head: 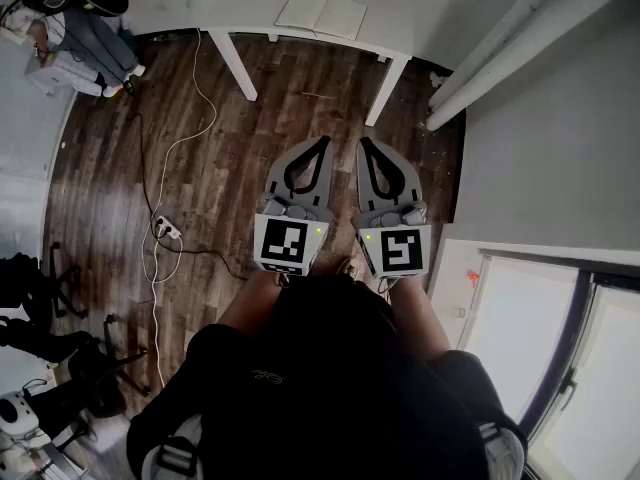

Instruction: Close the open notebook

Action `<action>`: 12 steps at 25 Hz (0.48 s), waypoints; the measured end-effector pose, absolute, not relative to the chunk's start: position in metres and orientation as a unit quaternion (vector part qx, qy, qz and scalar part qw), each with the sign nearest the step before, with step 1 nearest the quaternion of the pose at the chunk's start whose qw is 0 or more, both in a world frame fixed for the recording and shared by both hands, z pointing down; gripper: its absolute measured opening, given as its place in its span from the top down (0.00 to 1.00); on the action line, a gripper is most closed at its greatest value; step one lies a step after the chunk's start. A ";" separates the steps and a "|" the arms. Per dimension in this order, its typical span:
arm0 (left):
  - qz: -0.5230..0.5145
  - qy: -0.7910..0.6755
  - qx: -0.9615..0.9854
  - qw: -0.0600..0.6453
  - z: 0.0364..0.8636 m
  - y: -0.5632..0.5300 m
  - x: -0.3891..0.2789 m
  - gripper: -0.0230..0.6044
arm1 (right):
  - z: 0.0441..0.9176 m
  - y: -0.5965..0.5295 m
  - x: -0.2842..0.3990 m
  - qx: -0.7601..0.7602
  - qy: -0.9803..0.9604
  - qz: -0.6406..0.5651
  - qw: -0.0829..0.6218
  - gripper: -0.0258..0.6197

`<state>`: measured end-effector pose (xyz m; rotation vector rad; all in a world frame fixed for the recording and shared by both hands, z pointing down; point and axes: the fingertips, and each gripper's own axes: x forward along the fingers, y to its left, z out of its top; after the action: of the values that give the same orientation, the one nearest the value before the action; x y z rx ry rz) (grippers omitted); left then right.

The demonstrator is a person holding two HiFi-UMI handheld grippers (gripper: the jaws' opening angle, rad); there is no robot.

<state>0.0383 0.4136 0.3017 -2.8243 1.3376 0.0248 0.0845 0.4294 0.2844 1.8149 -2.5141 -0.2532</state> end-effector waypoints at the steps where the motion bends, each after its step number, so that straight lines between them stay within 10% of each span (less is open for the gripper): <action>1: 0.007 0.432 -0.902 0.008 0.303 0.413 0.034 0.96 | 0.286 0.429 0.079 0.580 -0.811 -0.079 0.015 0.93; 12: -0.014 0.505 -0.863 -0.007 0.325 0.404 -0.052 0.96 | 0.309 0.410 -0.013 0.498 -0.865 -0.056 0.006 0.92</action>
<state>-0.0515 0.4038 0.3245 -2.7233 1.5921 -0.0427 -0.0129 0.4100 0.3090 1.5599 -2.7072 -0.1760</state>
